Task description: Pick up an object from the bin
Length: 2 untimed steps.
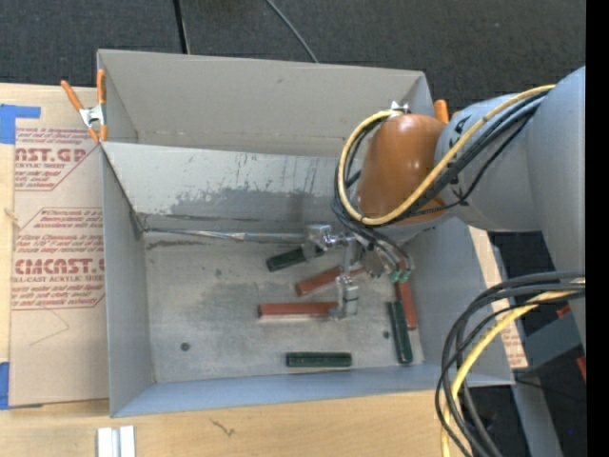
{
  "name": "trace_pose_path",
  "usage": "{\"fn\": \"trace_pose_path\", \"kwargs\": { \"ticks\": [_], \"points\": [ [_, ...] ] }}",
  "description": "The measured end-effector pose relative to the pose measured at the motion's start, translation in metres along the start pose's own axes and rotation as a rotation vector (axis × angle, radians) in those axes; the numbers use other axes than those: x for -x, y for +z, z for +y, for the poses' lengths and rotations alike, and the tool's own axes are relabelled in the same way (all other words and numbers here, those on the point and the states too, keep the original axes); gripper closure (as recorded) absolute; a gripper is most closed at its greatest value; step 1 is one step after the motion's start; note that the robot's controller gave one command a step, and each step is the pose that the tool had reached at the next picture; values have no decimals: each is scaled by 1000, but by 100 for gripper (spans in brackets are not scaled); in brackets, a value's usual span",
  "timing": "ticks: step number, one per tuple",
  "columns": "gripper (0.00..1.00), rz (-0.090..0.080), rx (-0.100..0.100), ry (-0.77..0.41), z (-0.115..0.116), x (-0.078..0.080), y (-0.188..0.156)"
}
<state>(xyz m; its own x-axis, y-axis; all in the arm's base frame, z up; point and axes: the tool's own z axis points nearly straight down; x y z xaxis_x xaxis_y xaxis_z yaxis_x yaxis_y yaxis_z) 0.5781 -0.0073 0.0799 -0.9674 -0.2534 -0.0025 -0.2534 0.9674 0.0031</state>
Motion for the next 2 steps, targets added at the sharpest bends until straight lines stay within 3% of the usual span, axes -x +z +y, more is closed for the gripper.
{"fn": "trace_pose_path", "kwargs": {
  "ticks": [1,2],
  "points": [
    [100,-14,-7,-2,-38,5,1],
    [0,-3,-4,-3,-37,1,8]
  ]
}}
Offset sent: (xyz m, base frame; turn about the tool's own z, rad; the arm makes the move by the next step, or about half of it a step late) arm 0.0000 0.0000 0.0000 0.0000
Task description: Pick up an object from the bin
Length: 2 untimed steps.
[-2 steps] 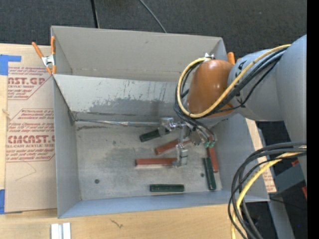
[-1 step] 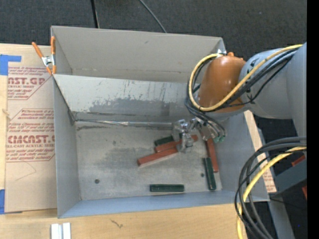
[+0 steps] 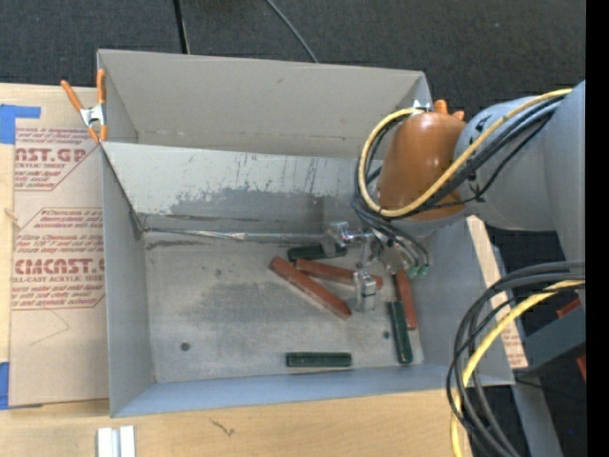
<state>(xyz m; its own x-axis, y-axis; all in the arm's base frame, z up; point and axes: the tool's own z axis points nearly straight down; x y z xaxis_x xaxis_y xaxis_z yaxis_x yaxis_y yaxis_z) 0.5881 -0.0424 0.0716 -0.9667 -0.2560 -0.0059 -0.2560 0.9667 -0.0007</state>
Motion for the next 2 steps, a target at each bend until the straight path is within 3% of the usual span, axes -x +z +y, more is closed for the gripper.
{"fn": "trace_pose_path", "kwargs": {
  "ticks": [1,2],
  "points": [
    [100,-4,-2,0,-1,1,-1],
    [0,3,0,0,0,-1,1]
  ]
}}
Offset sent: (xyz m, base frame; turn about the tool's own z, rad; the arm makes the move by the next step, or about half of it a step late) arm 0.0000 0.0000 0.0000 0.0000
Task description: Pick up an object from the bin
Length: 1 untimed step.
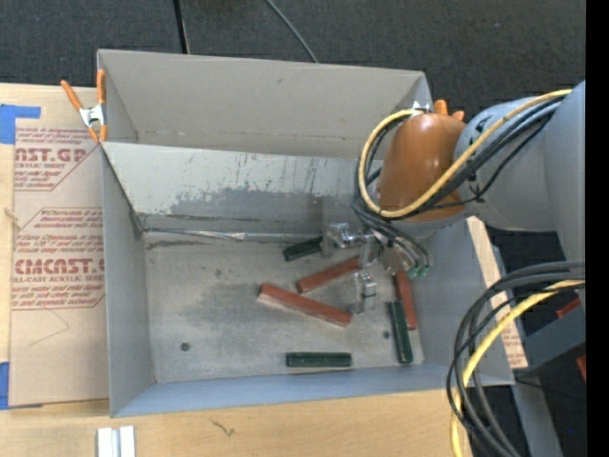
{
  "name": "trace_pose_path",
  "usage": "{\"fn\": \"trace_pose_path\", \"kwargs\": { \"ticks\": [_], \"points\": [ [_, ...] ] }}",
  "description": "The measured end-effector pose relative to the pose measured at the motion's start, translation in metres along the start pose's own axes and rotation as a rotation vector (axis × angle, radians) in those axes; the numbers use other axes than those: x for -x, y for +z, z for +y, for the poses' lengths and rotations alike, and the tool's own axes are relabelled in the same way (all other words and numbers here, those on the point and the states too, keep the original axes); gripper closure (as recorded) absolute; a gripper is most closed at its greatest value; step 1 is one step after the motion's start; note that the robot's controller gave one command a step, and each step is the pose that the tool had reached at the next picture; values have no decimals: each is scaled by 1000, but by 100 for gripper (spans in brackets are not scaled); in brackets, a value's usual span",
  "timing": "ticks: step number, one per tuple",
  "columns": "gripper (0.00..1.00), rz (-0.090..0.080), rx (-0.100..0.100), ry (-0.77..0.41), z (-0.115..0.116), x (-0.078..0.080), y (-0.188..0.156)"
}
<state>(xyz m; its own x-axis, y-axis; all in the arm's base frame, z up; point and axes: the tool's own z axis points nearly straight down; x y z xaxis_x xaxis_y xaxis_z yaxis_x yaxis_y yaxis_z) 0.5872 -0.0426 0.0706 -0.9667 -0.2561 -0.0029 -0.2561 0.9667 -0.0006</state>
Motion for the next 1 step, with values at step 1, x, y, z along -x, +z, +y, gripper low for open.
{"fn": "trace_pose_path", "kwargs": {
  "ticks": [1],
  "points": [
    [100,1,0,0,0,0,0]
  ]
}}
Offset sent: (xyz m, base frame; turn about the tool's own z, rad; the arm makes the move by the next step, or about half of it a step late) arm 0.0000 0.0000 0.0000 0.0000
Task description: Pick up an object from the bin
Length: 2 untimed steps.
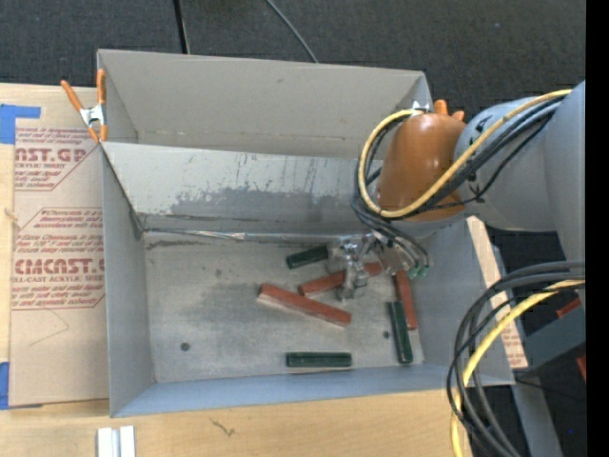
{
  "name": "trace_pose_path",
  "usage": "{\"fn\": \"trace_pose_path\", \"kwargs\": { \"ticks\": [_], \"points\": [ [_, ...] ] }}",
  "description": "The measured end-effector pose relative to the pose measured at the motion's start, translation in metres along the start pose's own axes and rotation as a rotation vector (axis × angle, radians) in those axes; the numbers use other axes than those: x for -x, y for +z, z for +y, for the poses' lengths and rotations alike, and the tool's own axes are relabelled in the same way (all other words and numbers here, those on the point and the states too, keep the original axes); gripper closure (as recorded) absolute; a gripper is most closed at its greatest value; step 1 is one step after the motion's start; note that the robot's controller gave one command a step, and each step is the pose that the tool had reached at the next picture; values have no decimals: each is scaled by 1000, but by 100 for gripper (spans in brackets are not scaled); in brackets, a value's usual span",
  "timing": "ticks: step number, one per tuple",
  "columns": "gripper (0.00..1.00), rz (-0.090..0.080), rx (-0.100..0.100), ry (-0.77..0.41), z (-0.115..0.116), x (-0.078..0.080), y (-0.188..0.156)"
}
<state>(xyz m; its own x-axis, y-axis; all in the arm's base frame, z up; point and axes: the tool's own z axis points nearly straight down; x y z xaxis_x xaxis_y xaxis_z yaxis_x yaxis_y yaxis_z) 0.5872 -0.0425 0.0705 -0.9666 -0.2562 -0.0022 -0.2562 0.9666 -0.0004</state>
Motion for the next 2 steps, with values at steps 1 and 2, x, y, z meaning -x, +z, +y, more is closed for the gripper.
{"fn": "trace_pose_path", "kwargs": {
  "ticks": [1,2],
  "points": [
    [100,0,0,0,0,0,0],
    [100,-3,-2,40,0,1,-156]
  ]
}}
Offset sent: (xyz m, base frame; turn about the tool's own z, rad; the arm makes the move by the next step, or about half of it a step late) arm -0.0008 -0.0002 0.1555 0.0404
